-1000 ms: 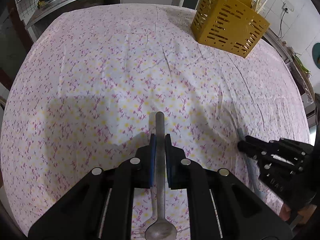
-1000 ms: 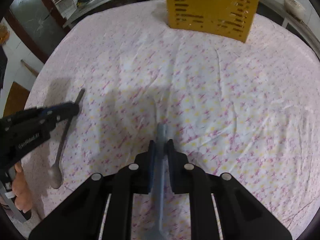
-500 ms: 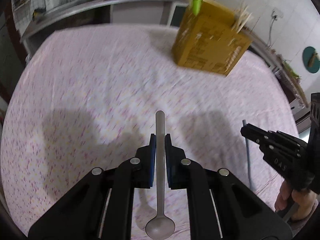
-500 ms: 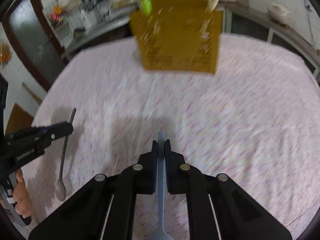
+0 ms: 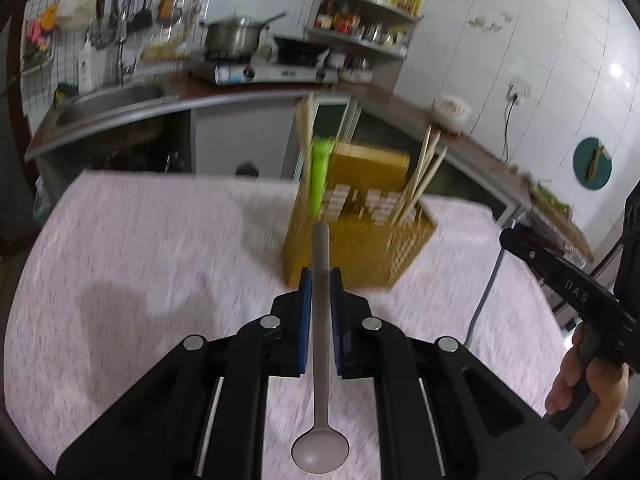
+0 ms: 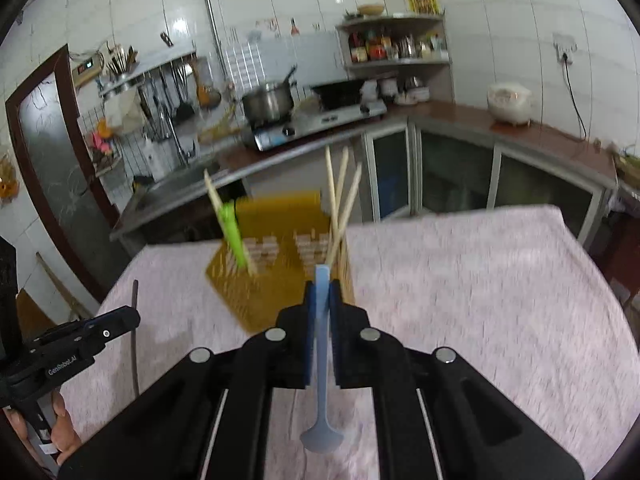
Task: Organize utensils
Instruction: 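Lift both spoons and lower them into the yellow holder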
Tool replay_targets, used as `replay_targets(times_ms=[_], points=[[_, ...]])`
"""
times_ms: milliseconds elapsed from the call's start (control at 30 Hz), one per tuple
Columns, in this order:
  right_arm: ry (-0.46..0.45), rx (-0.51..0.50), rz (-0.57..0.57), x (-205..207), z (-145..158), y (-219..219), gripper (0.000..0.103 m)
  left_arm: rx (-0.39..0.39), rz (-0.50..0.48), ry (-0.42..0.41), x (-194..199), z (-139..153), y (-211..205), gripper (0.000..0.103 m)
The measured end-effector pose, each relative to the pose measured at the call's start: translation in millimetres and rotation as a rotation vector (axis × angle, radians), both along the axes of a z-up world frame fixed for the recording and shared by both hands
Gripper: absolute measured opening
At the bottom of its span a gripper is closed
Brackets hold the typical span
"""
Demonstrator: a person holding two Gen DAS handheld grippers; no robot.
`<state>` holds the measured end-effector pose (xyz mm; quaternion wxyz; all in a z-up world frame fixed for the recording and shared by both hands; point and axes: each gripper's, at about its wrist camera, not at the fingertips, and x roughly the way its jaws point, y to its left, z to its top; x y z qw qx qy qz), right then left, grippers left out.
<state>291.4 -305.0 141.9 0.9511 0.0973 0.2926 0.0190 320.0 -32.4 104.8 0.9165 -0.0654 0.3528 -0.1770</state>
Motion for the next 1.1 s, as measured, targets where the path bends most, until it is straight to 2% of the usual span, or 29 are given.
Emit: replay_targets(times_ms=[100,167,267,367,600,733,833,967,1100], points=[[-0.048,-0.024,-0.013,18,23,-3,0.007,-0.010,-0.001,-0.063,12,22,-11,0.008],[-0.082,-0.026,-0.022,25,38,-7,0.007,-0.008,0.000,-0.135,21,37,-20,0.008],[-0.123,-0.019,-0.045,40,59,-18,0.007,-0.020,0.000,-0.190,38,50,-27,0.008],[-0.153,-0.006,-0.053,56,72,-21,0.007,-0.050,-0.011,-0.233,55,60,-35,0.008],[-0.207,-0.051,-0.033,79,89,-11,0.007,-0.085,0.005,-0.339,92,73,-44,0.008],[-0.201,-0.029,-0.022,94,87,-12,0.007,-0.075,-0.004,-0.338,111,62,-50,0.008],[-0.195,-0.048,-0.015,104,79,-7,0.007,-0.061,-0.019,-0.324,117,42,-53,0.008],[-0.158,-0.042,0.014,117,53,-2,0.007,-0.042,-0.024,-0.305,121,19,-50,0.008],[-0.085,-0.044,0.053,124,17,6,0.007,-0.050,-0.026,-0.245,126,-6,-43,0.008]])
